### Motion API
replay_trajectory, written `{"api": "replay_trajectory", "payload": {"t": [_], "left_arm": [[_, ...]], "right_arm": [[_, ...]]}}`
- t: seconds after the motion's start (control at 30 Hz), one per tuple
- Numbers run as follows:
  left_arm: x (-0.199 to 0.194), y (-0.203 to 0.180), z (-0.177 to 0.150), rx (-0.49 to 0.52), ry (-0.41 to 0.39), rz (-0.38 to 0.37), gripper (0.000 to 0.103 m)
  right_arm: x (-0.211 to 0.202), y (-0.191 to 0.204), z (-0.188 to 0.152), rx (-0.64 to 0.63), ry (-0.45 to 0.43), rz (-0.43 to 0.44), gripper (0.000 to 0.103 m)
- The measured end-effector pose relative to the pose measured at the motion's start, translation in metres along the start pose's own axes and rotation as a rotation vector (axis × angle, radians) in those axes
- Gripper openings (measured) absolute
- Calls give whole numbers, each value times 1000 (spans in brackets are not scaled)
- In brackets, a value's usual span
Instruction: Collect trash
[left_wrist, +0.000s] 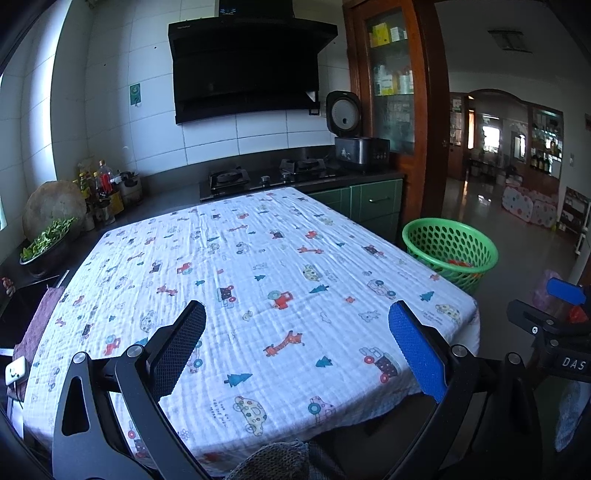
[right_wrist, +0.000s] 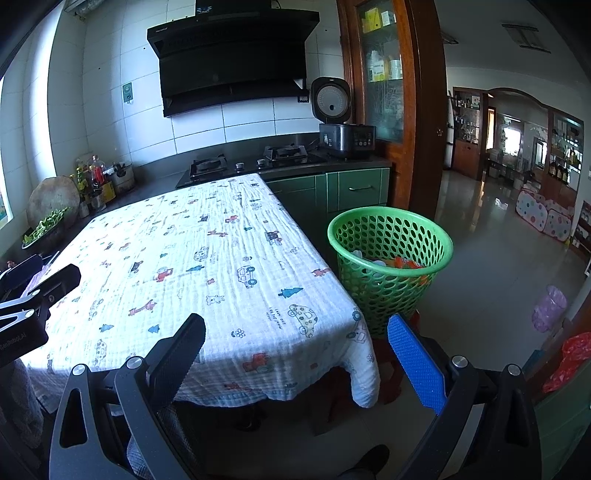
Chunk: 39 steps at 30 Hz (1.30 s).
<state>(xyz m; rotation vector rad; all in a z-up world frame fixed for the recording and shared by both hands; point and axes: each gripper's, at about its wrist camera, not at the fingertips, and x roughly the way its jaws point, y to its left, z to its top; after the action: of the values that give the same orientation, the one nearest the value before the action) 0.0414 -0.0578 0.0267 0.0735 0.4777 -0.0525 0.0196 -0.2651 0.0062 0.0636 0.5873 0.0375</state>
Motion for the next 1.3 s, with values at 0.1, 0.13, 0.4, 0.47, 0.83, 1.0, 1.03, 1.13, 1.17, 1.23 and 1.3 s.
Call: {"api": "replay_trajectory", "payload": {"t": [0.1,0.13,0.4,0.47,0.83,1.0,1.03,1.13,1.17,1.23,1.3], "left_arm": [[1,0,0,-1,2,1,98],[1,0,-1,-1,2,2,98],[0,1,-1,-1,3,2,98],[0,1,-1,0,3,3,98],[0,1,-1,1,2,6,98],[1,0,-1,2,5,6,98],[1,0,-1,2,5,7,98],[1,0,-2,4,5,7,98],[1,0,-1,4,5,8,98],[1,1,-2,4,5,8,98],[1,1,-2,4,6,8,98]], "right_arm": [[0,0,0,-2,1,-2,96],[0,0,0,-2,2,-2,96],[0,0,0,-2,2,0,96],[0,1,0,-4,2,-1,96],[-1,2,0,-4,1,3,96],[-1,2,0,-4,2,3,96],[-1,2,0,-5,1,5,96],[-1,2,0,-6,0,6,96],[-1,2,0,-6,1,6,96],[-1,2,0,-6,1,5,96],[-2,2,0,-5,1,6,96]]}}
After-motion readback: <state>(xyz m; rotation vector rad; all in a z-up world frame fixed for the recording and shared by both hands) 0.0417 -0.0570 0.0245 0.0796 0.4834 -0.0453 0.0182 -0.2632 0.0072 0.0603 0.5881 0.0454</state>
